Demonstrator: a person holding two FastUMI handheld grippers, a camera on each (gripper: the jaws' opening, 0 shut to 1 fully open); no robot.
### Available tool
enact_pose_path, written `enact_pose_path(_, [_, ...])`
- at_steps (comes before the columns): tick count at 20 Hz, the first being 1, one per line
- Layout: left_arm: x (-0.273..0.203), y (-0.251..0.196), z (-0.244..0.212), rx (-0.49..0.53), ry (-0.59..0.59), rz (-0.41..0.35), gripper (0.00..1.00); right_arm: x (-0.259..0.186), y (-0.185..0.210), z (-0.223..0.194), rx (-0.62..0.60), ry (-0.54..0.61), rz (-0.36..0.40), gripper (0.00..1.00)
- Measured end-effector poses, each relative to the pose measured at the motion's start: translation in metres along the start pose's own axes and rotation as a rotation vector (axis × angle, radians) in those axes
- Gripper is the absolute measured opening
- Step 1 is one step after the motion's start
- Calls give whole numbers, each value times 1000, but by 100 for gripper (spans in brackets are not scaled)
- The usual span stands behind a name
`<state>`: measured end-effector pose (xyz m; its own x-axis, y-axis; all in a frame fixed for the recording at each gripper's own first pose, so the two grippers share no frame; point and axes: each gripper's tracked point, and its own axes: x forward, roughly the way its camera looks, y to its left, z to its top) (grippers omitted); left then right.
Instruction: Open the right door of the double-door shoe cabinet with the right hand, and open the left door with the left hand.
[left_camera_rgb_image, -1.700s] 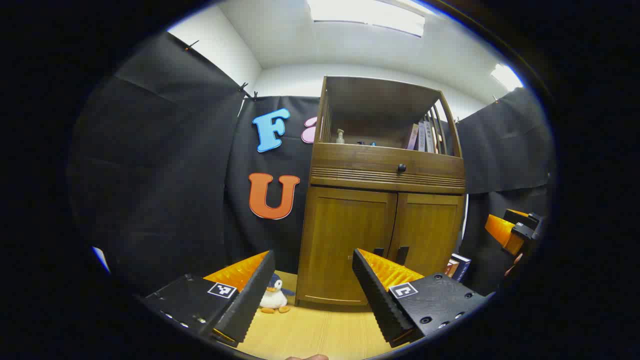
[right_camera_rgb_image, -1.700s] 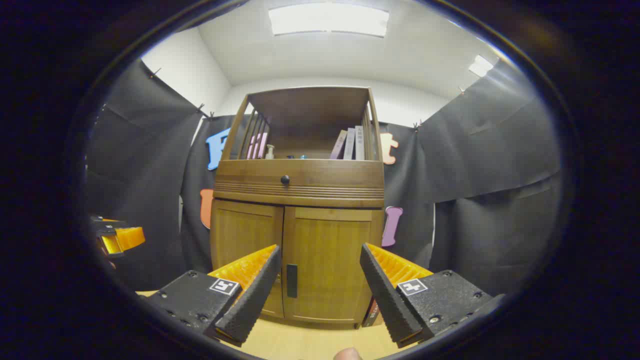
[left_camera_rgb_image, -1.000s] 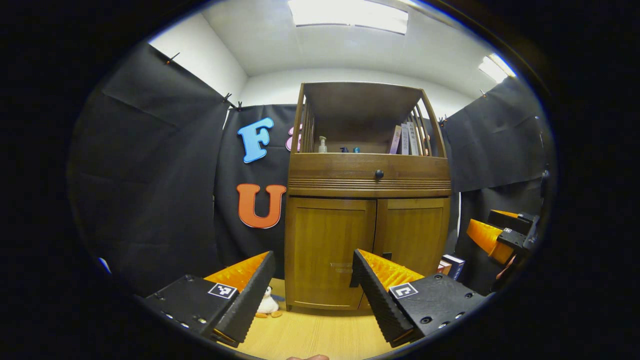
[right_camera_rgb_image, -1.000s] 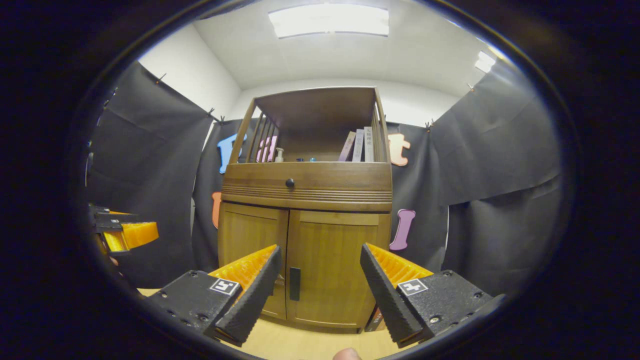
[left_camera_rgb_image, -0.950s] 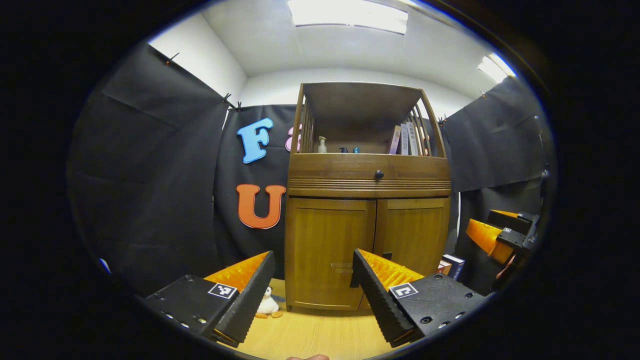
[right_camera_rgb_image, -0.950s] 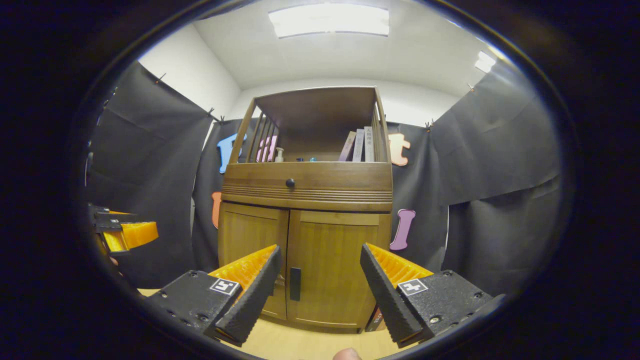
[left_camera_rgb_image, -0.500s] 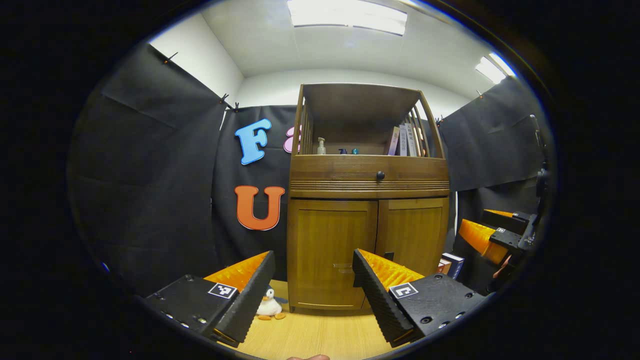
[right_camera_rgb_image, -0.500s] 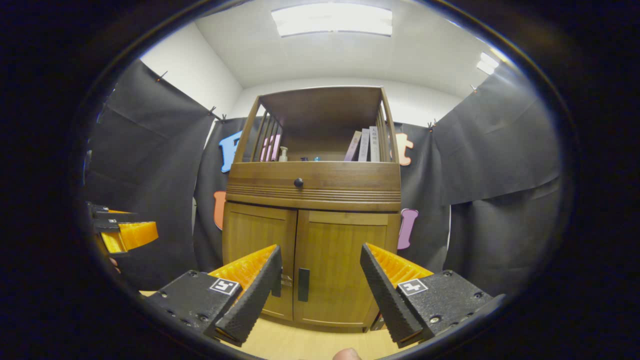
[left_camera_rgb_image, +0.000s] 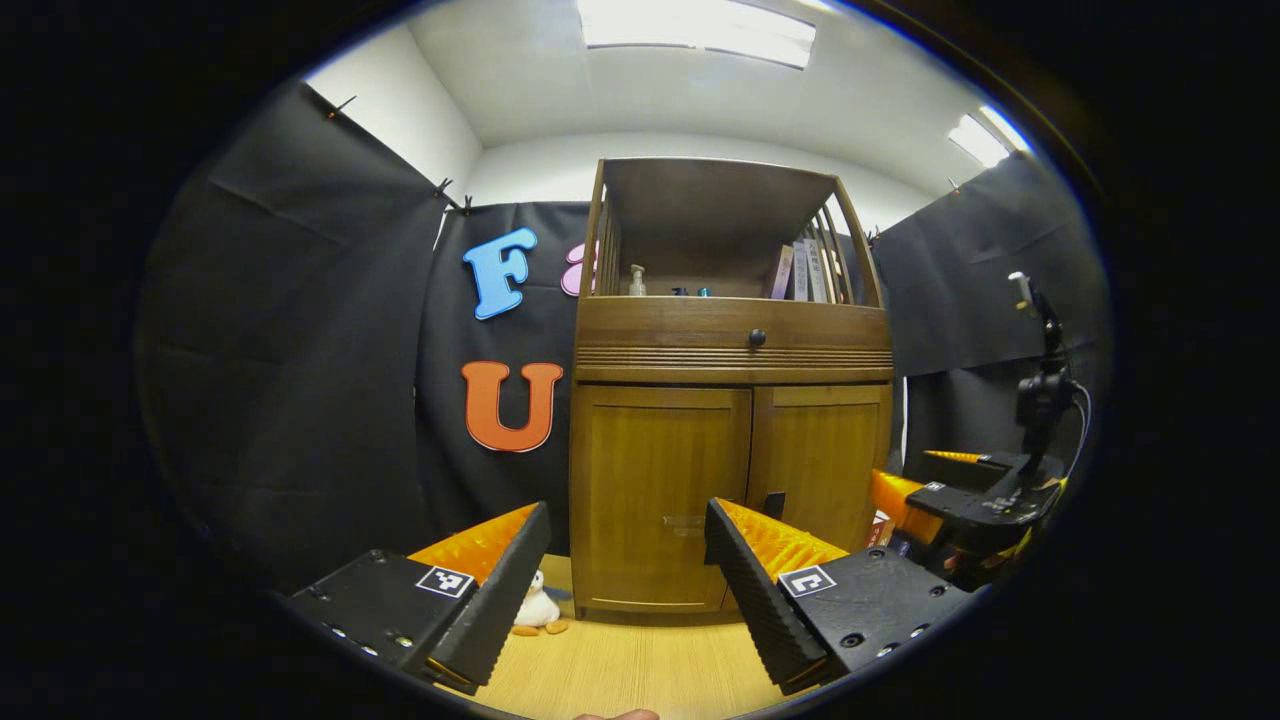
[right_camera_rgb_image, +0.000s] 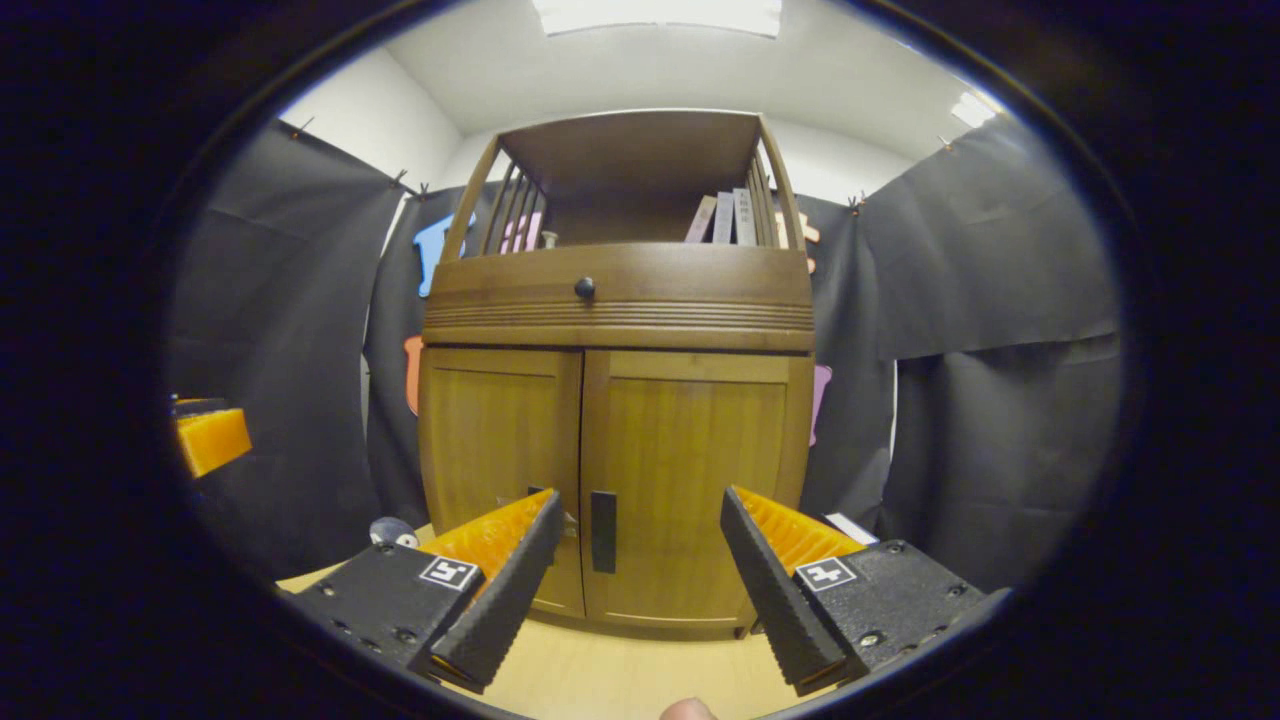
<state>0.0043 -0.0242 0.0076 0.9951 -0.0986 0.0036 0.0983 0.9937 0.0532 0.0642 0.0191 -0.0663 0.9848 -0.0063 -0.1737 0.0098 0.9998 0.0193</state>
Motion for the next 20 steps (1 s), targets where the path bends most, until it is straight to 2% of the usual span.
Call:
enact_pose_path(2, [-3,8,-3,0,4,9,100,19,11,-11,9,40,9,100])
enact_pose_path(3, [-4,13,-4,0,4,13,95,29,13,-17,12,61,8,100])
enact_pose_path(6, [-6,29,-10,-6,8,37,95,66,23,-33,21,112,0,100])
enact_pose_path(7, [-6,34,-11,-10,8,46,100,85,31,-41,21,124,1,100])
enact_pose_path(12, [-8,60,-10,4,3,98,100,140,38,-69,25,180,-28,98])
enact_pose_path(13, [-8,66,-8,12,1,110,95,148,37,-75,29,187,-33,96])
enact_pose_path(14, [-8,69,-8,16,-1,116,95,156,38,-80,34,194,-30,94])
enact_pose_path(15, [-9,71,-7,18,-5,123,100,164,38,-84,39,196,-37,93])
enact_pose_path(17, [-10,76,-7,19,-7,136,100,178,39,-89,51,193,-40,87])
enact_pose_path(18, [-10,80,-8,17,-4,142,95,183,41,-91,60,190,-35,84])
enact_pose_path(19, [-11,82,-10,15,2,146,100,188,39,-93,59,191,-42,82])
enact_pose_path(20, [-11,84,-12,13,7,151,100,193,38,-96,55,194,-47,75])
